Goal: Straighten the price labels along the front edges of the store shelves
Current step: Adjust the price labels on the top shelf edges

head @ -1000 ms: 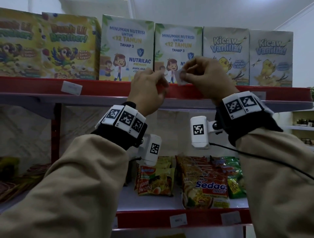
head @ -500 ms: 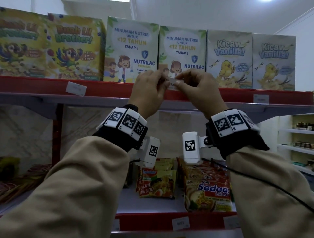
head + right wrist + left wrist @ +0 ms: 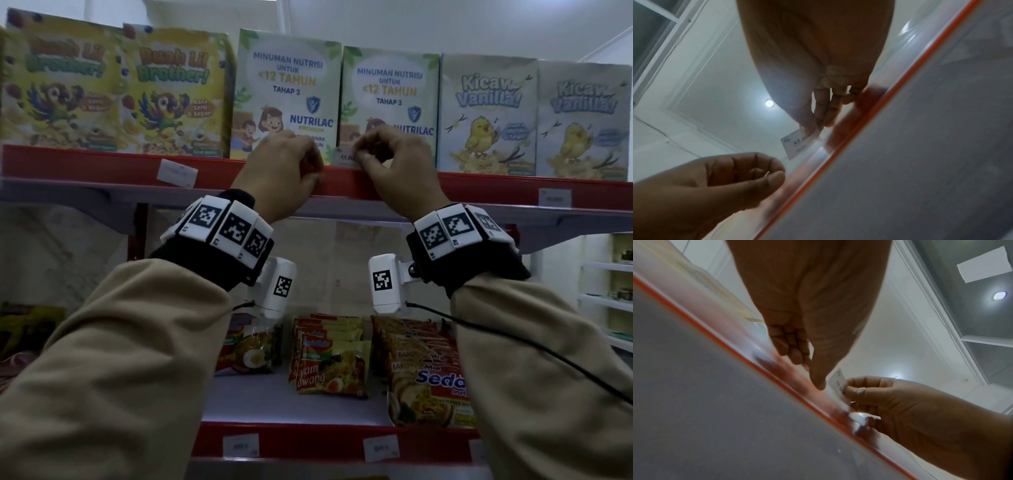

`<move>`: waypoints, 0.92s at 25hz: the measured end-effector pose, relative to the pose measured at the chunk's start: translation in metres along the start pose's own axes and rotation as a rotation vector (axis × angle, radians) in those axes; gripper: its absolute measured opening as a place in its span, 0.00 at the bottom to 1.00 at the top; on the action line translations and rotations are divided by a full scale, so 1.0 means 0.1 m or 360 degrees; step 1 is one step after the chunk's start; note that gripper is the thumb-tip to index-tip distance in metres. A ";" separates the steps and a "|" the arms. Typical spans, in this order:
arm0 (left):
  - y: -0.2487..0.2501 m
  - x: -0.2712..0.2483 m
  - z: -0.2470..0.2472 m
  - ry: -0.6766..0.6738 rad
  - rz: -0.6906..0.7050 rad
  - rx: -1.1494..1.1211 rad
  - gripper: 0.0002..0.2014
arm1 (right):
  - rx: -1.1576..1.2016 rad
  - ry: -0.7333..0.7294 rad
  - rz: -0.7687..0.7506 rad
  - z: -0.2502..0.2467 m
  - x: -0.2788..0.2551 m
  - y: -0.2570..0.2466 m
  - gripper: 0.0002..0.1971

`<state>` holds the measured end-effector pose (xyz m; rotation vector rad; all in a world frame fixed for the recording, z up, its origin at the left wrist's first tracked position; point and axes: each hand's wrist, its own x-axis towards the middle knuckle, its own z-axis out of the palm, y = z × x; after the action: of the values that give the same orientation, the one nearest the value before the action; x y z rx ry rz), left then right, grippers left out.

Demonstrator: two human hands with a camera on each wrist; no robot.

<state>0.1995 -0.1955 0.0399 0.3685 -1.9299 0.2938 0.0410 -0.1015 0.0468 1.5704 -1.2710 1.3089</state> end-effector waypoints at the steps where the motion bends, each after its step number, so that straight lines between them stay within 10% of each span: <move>1: 0.00 0.01 -0.01 0.0004 -0.0017 -0.0045 0.08 | -0.0052 -0.0061 -0.0033 0.01 0.01 -0.02 0.05; 23: 0.05 -0.02 0.07 -0.0039 -0.0072 -0.0009 0.10 | -0.0496 -0.0733 0.0039 -0.13 0.16 -0.10 0.10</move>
<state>0.1927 -0.1935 0.0356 0.4133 -1.9435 0.2551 0.0476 -0.0907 0.0663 1.6807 -1.6842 0.7306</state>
